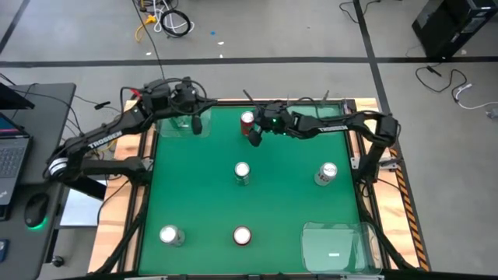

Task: Sort soda cans
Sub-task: Put the top red-black soda can into the top right transparent bin

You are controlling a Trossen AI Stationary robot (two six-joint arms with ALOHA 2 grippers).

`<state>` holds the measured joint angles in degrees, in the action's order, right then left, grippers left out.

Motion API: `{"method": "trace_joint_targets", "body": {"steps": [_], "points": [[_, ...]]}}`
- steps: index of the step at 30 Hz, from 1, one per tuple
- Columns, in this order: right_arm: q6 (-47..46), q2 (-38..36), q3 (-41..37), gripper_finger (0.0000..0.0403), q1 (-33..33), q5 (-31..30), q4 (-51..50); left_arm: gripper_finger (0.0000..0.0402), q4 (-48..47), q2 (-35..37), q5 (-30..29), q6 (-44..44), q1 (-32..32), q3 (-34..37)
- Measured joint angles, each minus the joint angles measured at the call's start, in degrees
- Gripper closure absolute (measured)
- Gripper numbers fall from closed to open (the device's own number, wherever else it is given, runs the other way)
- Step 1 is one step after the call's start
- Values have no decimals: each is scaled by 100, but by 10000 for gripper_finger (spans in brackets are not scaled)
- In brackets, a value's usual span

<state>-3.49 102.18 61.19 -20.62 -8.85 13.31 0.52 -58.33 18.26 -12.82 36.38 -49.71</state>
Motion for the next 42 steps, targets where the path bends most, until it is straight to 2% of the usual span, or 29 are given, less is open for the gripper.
{"method": "trace_joint_targets", "body": {"steps": [8, 15, 19, 23, 28, 35, 38, 42], "points": [[-158, 470, 0, 20, -203, -246, 585, 401, -61, 67, -5, -28, 0, 135], [-430, 675, -2, 22, -335, 147, 620, 401, -21, 65, -37, -184, 0, 135], [-432, 737, 0, 49, -326, 248, 667, 401, -9, 63, -37, -190, 0, 135], [-452, 755, -2, 112, -327, 276, 663, 401, -33, 63, -39, -194, 0, 135], [-446, 698, 50, 116, -326, 166, 624, 401, -67, 63, -54, -198, 0, 135], [-278, -234, 251, 116, -224, -45, 50, 401, -172, 61, -84, -210, 0, 135], [-148, -967, 251, 116, -99, -649, -725, 401, -145, 61, -98, -216, 0, 135], [-332, -1964, 241, 116, 96, -1863, -1994, 401, -123, 61, -107, -331, 0, 135]]}}
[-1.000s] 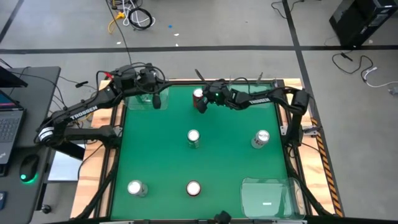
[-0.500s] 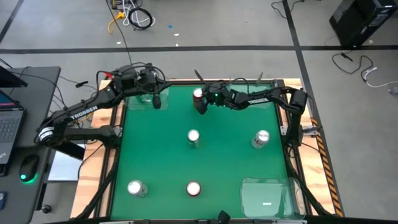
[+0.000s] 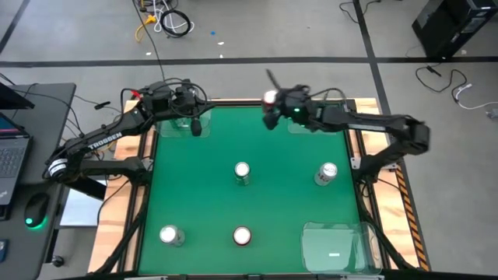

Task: Sort soda cans
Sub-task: Put the top red-black soda can into the top right transparent bin

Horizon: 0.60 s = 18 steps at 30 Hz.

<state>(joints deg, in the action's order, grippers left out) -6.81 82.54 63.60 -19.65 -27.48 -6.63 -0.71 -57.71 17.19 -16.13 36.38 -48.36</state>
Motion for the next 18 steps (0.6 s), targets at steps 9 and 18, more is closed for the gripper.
{"method": "trace_joint_targets", "body": {"steps": [9, 18], "points": [[-1337, -1164, -1662, 116, 76, -1574, -94, 401, 17, 0, -22, -14, 0, 0], [-1948, -1217, -2935, 116, -268, -1867, 1438, 401, 74, 0, -22, 21, 0, -2]]}}
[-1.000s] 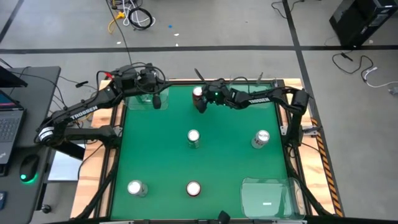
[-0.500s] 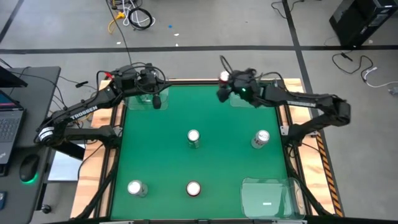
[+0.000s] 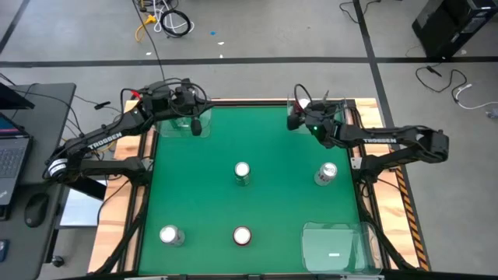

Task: Sort soda cans
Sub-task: Put the top red-black soda can into the top right transparent bin

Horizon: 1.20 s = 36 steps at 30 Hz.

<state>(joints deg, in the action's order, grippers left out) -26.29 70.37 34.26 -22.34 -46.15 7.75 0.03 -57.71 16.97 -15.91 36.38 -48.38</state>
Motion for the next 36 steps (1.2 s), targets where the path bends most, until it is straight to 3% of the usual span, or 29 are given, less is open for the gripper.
{"method": "trace_joint_targets", "body": {"steps": [23, 30, 36], "points": [[-941, 1101, -177, 116, -416, 514, 237, 401, -115, -2, -59, 17, 0, 0], [-905, 1099, -179, 57, -545, 561, 188, 401, -121, -2, -59, 44, 0, 0], [-674, 1099, -179, 65, -565, 655, 232, 401, -125, -2, -57, 117, 1, 0]]}}
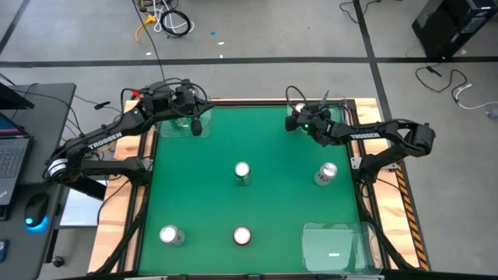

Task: Sort soda cans
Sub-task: Put the top red-black soda can into the top right transparent bin, then put the right red-silver soda can into the bottom right transparent bin

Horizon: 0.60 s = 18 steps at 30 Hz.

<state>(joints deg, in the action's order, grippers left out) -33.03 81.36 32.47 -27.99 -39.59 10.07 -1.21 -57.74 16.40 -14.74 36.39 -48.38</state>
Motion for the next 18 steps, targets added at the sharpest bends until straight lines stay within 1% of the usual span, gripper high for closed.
{"method": "trace_joint_targets", "body": {"steps": [6, 12, 16, 18], "points": [[495, -100, 14, 72, 7, 48, 44, 401, 0, 0, 0, 7, -1, 0], [1193, -549, 353, 68, 16, 73, -167, 401, 2, 0, 2, 11, -1, 0], [1731, -905, 687, 68, 131, 234, -565, 401, 2, 0, 2, 11, -1, 0], [1947, -1081, 929, 71, 234, 376, -961, 401, 2, 0, 2, 11, 0, 0]]}}
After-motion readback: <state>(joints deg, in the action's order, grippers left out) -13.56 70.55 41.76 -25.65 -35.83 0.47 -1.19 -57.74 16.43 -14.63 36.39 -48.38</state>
